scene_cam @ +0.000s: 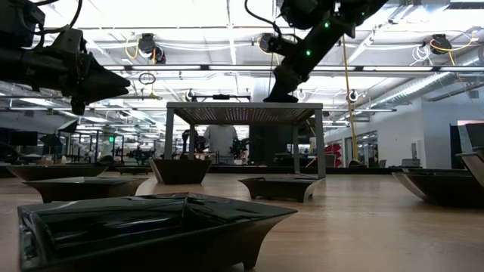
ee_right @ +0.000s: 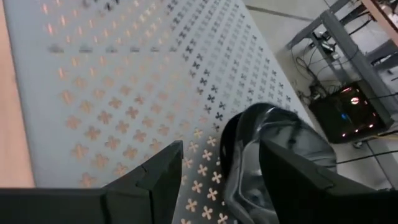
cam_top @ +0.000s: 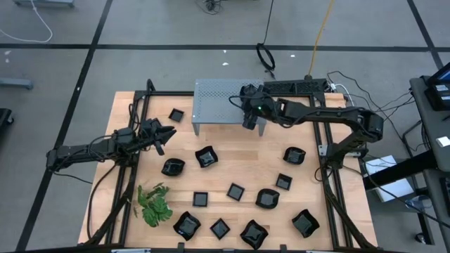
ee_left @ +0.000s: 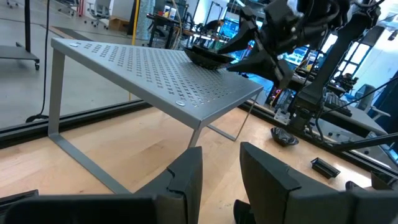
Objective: Pick & Place Mini shaped plates
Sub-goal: Stack the black leaf shaped plate on top of the black leaf shaped plate on the shelf
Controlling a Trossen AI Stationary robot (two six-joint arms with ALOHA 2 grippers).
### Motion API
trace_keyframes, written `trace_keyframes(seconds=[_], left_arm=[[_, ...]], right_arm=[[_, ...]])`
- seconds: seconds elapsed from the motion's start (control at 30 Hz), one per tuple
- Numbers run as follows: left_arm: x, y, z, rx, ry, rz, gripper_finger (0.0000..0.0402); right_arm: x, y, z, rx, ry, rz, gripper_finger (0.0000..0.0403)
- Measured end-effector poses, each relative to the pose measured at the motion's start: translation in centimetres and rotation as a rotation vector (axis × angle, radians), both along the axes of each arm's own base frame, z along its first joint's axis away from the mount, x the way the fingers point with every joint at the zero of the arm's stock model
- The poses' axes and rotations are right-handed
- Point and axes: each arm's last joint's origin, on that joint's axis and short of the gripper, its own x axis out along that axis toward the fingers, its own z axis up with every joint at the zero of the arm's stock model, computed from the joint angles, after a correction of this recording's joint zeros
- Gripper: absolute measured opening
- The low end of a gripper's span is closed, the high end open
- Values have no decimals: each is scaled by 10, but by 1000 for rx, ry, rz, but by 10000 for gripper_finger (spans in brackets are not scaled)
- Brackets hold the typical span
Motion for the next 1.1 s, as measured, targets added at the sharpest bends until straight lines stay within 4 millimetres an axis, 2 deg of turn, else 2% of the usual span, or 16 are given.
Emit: trace_keyframes(seconds=[0.27,0.37,0.97,1.1], left_arm=[[0,0,0,0,0,0,111],[0,0,0,0,0,0,111],[0,0,0,0,0,0,111],[0,0,0,0,0,0,111]], right_arm=[[1,0,-2,-27,-7,16,197],[1,0,-2,-34,-3,23,185],[1,0,-2,-41,5,28,12],[1,1,-2,-92,39,6,4]])
